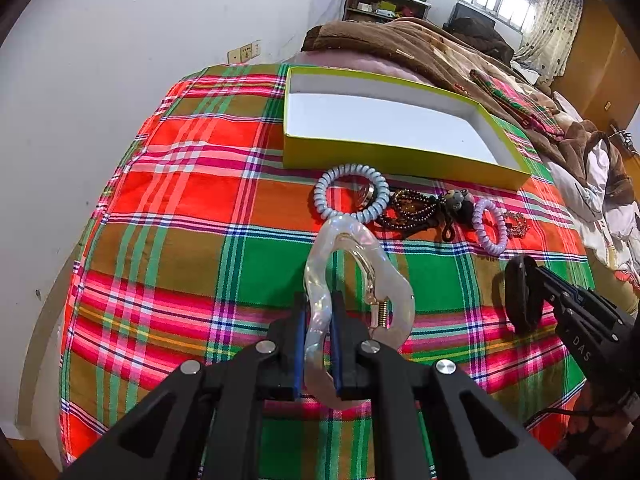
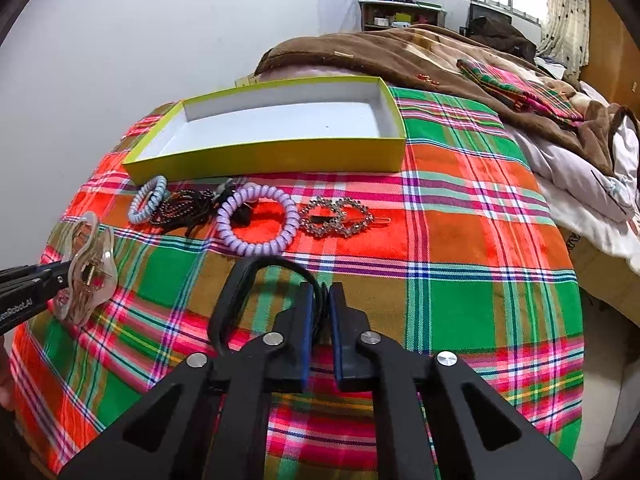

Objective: Organize jewelry
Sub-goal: 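Carry clip in left tool and band in right tool over the box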

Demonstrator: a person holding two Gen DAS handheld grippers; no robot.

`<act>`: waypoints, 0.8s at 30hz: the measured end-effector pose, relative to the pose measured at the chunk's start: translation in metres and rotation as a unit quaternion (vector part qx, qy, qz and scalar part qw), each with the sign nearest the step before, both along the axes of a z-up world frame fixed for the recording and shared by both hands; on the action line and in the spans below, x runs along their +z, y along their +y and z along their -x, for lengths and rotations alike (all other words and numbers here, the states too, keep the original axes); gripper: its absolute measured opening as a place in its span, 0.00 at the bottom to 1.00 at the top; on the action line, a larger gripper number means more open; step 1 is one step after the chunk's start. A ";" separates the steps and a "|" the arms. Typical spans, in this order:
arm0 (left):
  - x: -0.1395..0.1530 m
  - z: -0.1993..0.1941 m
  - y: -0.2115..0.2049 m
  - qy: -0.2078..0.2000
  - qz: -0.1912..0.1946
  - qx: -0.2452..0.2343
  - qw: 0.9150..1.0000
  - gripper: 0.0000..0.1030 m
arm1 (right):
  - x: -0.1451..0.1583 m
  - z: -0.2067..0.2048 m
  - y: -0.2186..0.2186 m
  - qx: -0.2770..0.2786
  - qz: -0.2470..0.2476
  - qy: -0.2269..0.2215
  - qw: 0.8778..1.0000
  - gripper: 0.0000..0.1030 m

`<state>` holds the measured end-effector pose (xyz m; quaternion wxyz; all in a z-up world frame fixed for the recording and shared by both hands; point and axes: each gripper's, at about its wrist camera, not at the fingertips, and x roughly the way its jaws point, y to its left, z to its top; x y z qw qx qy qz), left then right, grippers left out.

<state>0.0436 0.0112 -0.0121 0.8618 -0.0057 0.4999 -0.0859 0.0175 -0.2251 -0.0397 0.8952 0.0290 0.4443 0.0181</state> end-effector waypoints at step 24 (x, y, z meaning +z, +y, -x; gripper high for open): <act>0.045 -0.037 -0.004 -0.053 0.010 -0.014 0.998 0.11 | 0.061 -0.032 -0.005 -0.004 -0.007 -0.063 0.998 0.07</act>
